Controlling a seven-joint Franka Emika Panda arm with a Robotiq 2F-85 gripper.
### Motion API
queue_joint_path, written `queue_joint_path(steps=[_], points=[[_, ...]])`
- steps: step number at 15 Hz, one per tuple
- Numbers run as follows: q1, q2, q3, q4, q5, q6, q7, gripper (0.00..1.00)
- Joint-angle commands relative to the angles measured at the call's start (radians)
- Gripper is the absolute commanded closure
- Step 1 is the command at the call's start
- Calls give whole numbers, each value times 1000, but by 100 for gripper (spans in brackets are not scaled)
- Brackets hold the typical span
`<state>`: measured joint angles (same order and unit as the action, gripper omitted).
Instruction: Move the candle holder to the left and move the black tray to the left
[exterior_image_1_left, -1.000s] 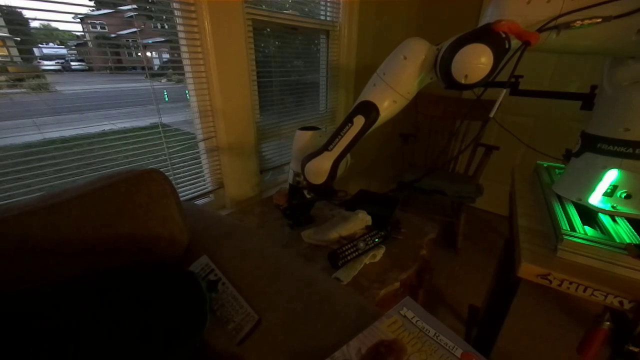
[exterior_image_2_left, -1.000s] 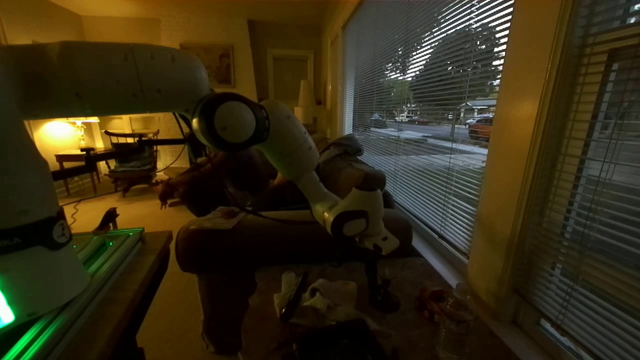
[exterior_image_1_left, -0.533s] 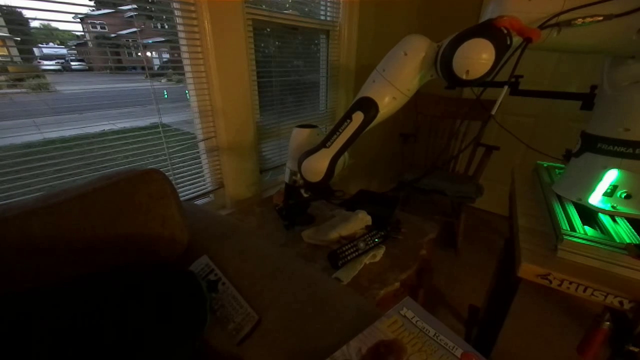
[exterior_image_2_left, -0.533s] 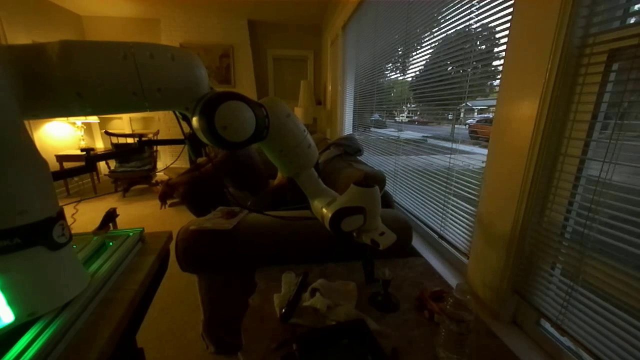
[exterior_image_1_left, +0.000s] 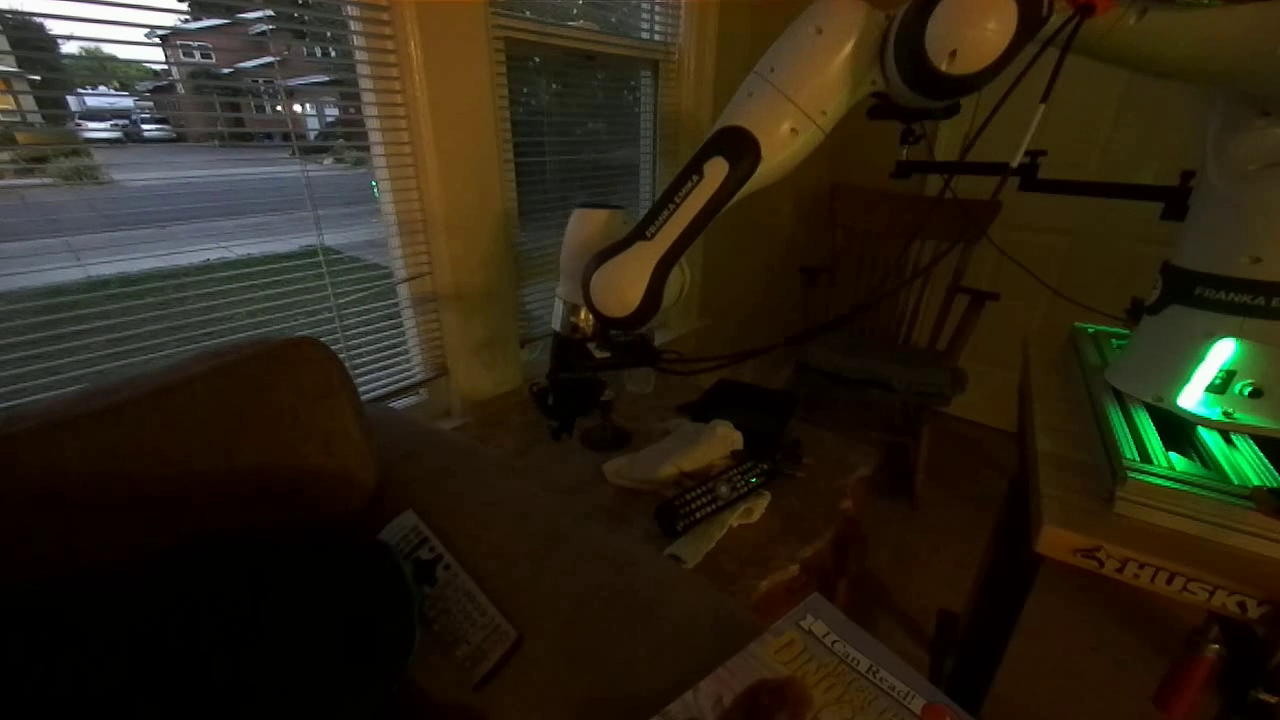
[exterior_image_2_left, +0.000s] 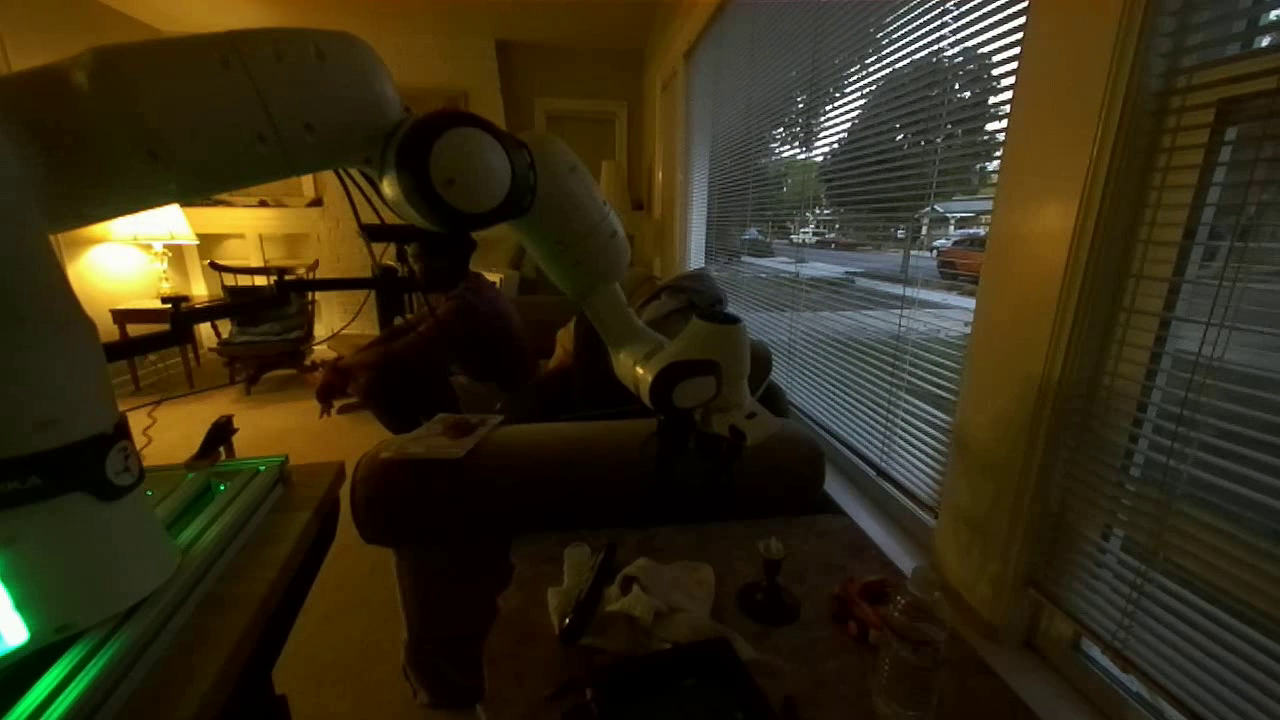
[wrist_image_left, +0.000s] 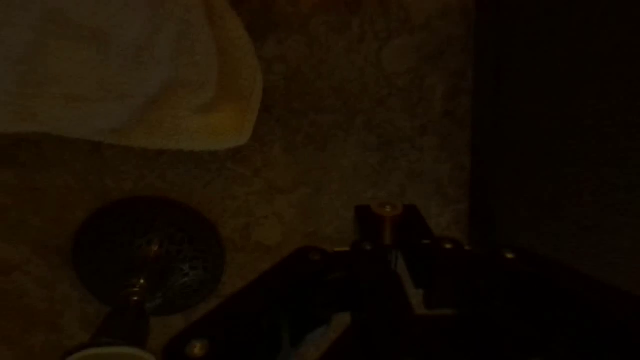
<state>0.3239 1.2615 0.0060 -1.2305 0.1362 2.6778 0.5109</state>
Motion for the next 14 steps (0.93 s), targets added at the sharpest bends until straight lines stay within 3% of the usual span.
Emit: queue_joint_path(steps=[1, 7, 14], points=[[-34, -202, 63, -240, 15, -57, -72, 96], [-117, -434, 132, -495, 59, -170, -141, 96], [-136, -569, 43, -691, 39, -231, -80, 96]])
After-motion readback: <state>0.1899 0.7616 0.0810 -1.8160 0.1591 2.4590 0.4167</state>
